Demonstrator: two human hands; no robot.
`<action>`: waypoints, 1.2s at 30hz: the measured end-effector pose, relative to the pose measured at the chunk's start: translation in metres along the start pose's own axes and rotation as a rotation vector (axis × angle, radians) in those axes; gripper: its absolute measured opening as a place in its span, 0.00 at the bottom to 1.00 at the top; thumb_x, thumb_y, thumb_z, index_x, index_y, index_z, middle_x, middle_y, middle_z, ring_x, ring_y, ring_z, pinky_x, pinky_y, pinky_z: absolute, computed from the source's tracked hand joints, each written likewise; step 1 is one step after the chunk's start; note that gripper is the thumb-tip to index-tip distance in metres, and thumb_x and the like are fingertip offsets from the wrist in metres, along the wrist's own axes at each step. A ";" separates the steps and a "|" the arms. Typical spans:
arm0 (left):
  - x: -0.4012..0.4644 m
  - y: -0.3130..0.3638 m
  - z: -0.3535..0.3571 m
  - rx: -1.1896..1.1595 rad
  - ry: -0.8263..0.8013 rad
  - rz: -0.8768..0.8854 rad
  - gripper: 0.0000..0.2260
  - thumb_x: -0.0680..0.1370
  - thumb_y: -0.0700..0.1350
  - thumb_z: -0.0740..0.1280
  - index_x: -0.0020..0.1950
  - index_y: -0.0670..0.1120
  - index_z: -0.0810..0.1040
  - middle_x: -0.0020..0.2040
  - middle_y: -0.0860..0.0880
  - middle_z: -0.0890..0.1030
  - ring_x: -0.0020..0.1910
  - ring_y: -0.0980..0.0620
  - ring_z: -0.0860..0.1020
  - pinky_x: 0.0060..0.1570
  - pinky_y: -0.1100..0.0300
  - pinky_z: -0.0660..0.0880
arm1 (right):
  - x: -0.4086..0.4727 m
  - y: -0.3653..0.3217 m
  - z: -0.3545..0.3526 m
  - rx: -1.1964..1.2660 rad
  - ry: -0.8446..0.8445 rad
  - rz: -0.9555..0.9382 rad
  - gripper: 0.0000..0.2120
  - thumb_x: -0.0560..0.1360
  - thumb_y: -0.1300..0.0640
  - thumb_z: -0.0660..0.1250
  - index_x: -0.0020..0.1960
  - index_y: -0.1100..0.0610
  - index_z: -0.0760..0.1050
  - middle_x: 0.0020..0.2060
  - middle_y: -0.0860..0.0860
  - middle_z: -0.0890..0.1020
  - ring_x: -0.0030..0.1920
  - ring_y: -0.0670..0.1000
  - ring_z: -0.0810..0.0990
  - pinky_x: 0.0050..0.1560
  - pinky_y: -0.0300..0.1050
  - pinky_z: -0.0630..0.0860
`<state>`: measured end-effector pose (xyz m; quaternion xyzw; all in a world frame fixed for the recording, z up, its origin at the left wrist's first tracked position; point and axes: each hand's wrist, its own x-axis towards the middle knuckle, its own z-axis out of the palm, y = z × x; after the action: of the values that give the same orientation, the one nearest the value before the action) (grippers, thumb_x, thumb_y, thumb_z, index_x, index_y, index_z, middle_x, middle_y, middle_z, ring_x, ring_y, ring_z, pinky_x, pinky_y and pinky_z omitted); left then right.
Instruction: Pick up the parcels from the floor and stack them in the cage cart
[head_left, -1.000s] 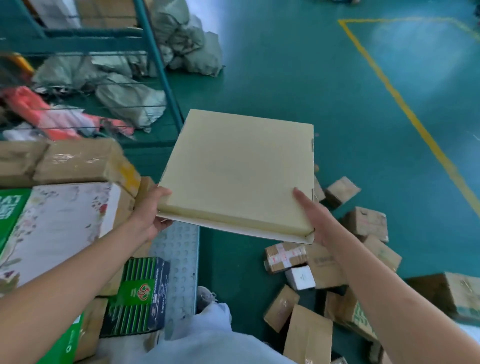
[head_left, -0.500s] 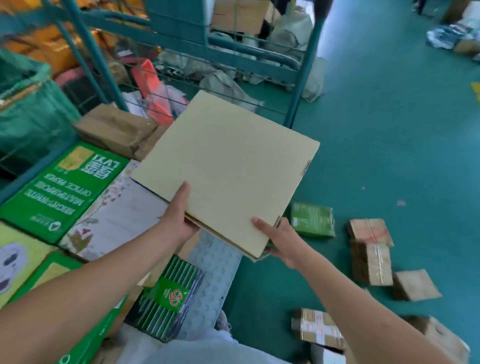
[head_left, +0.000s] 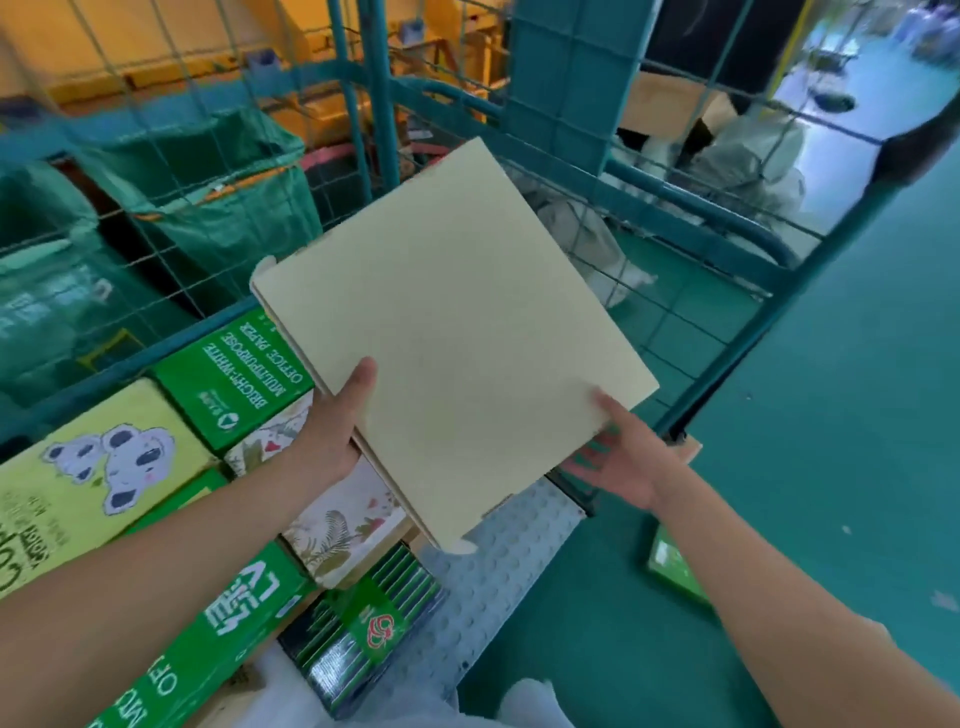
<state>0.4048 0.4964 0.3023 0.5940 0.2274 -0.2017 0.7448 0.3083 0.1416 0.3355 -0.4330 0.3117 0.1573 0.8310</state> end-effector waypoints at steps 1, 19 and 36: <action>0.005 0.001 -0.008 -0.004 0.015 -0.009 0.51 0.59 0.72 0.80 0.77 0.55 0.68 0.66 0.47 0.81 0.59 0.43 0.84 0.59 0.40 0.80 | 0.003 -0.009 -0.002 0.013 -0.024 0.030 0.22 0.78 0.53 0.72 0.70 0.55 0.72 0.68 0.58 0.76 0.69 0.62 0.77 0.66 0.64 0.77; -0.008 0.001 -0.024 -0.200 0.216 0.083 0.20 0.79 0.50 0.71 0.70 0.56 0.72 0.67 0.50 0.80 0.66 0.44 0.77 0.63 0.38 0.76 | 0.132 -0.109 0.013 -0.201 -0.317 0.610 0.38 0.75 0.37 0.71 0.77 0.57 0.68 0.67 0.61 0.77 0.55 0.62 0.85 0.58 0.58 0.81; -0.018 -0.015 -0.007 -0.394 0.437 0.002 0.23 0.79 0.48 0.70 0.73 0.47 0.73 0.67 0.45 0.77 0.68 0.40 0.75 0.70 0.40 0.71 | 0.158 -0.126 0.049 -0.999 -0.566 0.272 0.42 0.71 0.23 0.63 0.76 0.48 0.70 0.67 0.49 0.81 0.68 0.52 0.80 0.73 0.61 0.71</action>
<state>0.3809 0.5006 0.2993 0.4673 0.4165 -0.0202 0.7795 0.5138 0.1079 0.3315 -0.6692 0.0187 0.4996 0.5497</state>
